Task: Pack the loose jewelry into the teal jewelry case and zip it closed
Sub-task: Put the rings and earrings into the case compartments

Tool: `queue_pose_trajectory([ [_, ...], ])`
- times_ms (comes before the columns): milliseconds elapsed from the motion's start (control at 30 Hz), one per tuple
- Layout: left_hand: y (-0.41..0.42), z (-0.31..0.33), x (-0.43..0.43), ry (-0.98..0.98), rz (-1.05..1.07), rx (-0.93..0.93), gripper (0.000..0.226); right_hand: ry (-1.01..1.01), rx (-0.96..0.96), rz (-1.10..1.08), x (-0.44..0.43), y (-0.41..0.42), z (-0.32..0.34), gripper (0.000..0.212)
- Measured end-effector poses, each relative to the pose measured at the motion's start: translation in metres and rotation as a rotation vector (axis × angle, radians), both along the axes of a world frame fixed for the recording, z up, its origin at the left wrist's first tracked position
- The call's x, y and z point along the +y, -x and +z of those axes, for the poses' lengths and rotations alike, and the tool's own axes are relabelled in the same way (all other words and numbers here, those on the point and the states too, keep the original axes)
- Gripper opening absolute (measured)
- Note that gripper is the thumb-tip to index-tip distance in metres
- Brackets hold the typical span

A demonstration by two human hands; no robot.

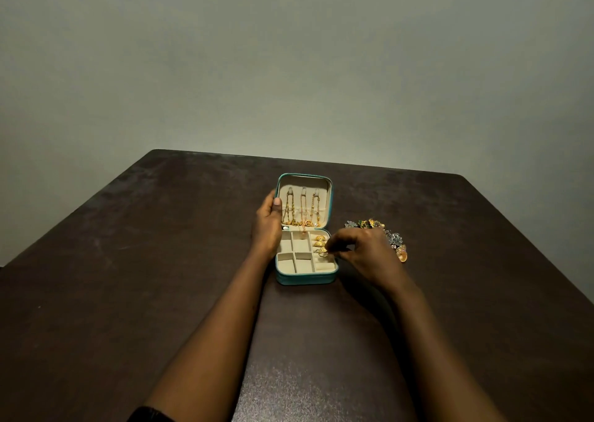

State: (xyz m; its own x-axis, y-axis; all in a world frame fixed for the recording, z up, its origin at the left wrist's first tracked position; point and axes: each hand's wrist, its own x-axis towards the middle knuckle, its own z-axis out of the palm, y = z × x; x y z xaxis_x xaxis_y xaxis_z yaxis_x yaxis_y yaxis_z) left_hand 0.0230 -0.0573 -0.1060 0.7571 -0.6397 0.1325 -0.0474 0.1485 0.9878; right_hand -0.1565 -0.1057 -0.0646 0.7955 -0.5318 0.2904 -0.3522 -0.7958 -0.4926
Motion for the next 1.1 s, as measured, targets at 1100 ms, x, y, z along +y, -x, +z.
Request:
queue_pose_trajectory([
  [1100,0.0,0.0,0.001,0.016,-0.015,-0.007,0.037,-0.028,0.124,-0.168,0.004,-0.011,-0.004,0.016],
])
